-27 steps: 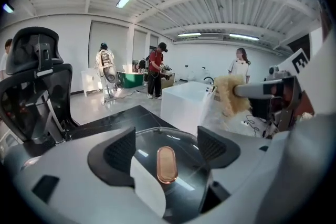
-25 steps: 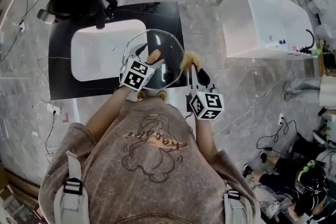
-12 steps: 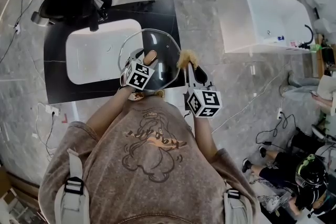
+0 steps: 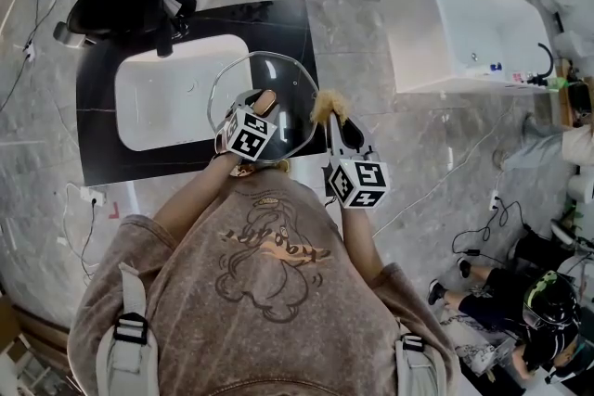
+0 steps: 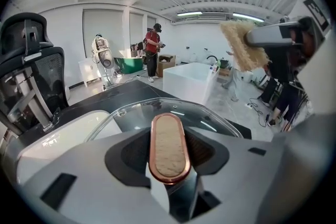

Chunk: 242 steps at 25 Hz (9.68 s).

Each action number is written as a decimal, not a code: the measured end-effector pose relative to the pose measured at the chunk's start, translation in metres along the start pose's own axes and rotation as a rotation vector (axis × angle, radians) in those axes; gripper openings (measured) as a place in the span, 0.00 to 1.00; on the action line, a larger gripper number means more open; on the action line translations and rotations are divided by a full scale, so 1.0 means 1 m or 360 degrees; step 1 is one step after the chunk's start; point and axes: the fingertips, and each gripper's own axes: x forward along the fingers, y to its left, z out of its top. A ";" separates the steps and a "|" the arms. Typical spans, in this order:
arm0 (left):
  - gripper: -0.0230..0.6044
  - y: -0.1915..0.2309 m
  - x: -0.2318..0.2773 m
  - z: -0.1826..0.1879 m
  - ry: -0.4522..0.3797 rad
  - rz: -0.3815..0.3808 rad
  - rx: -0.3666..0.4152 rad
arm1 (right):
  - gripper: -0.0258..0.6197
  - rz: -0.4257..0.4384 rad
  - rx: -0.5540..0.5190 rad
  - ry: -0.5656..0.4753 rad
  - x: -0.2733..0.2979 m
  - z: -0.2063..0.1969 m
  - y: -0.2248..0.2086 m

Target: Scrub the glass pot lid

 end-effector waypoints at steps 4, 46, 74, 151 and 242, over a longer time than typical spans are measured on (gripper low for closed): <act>0.33 0.000 0.000 -0.001 0.0018 0.0007 -0.0021 | 0.12 0.0002 0.0000 0.0000 -0.001 -0.002 0.000; 0.32 0.061 -0.118 0.087 -0.0581 -0.0645 -0.1141 | 0.12 -0.0022 0.0115 -0.0074 0.005 0.015 -0.022; 0.32 0.056 -0.161 0.091 -0.0951 -0.1490 -0.2017 | 0.12 0.0397 0.0067 -0.0136 0.031 0.055 0.077; 0.32 0.035 -0.158 0.121 -0.1155 -0.1718 -0.2118 | 0.12 0.0543 0.0073 0.0385 0.107 -0.050 0.075; 0.32 0.045 -0.141 0.115 -0.1118 -0.1664 -0.2151 | 0.12 0.0760 0.0207 0.0145 0.097 0.064 0.125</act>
